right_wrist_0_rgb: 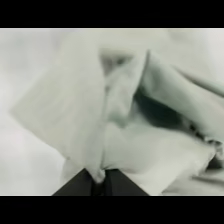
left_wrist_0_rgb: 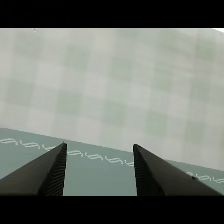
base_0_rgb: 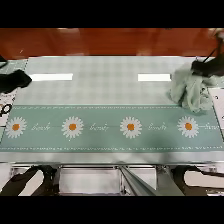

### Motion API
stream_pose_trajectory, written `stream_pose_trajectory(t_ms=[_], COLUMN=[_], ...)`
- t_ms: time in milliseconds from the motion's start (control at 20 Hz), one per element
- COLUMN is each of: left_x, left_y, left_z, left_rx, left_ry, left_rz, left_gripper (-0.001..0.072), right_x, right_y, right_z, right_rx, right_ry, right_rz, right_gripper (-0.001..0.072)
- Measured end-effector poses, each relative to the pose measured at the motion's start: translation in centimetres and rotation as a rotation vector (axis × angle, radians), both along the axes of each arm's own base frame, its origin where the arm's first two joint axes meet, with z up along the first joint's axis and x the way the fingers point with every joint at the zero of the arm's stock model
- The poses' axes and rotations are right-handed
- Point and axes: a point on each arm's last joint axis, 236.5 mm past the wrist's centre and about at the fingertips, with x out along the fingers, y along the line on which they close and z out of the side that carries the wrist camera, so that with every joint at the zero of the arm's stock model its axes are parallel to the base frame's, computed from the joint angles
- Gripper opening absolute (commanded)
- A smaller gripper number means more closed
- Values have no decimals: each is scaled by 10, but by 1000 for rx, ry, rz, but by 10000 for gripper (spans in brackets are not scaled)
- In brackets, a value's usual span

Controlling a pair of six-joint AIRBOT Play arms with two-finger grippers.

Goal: Fold the shirts.

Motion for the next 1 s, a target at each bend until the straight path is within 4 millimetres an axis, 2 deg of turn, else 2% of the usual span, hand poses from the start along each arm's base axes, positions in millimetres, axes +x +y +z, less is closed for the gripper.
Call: stream_pose_trajectory(t_ms=[150, 250, 400, 550, 650, 800, 900, 1000], left_x=[-16, -25, -37, -47, -51, -58, -60, -62], left_y=[1, -7, -28, -51, -67, -88, -98, -105], left_z=[34, 52, 71, 82, 85, 87, 87, 88], left_rx=[5, -11, -49, -86, -106, -125, -130, -138], left_ry=[-87, -137, -189, -212, -219, -215, -214, -213], left_rz=[17, 8, -37, -101, -146, -213, -246, -265], left_gripper=[508, 508, 508, 508, 508, 508, 508, 508], right_x=[-6, -21, -57, -97, -119, -143, -152, -154], right_y=[18, 32, 60, 93, 115, 158, 196, 237], right_z=[100, 169, 261, 334, 365, 384, 379, 361], right_rx=[9, 10, 24, 54, 94, 184, 241, 274], right_ry=[-229, -383, -585, -749, -823, -860, -827, -753], right_rz=[32, 58, 124, 210, 272, 401, 510, 612], right_gripper=[19, 19, 19, 19, 19, 19, 19, 19])
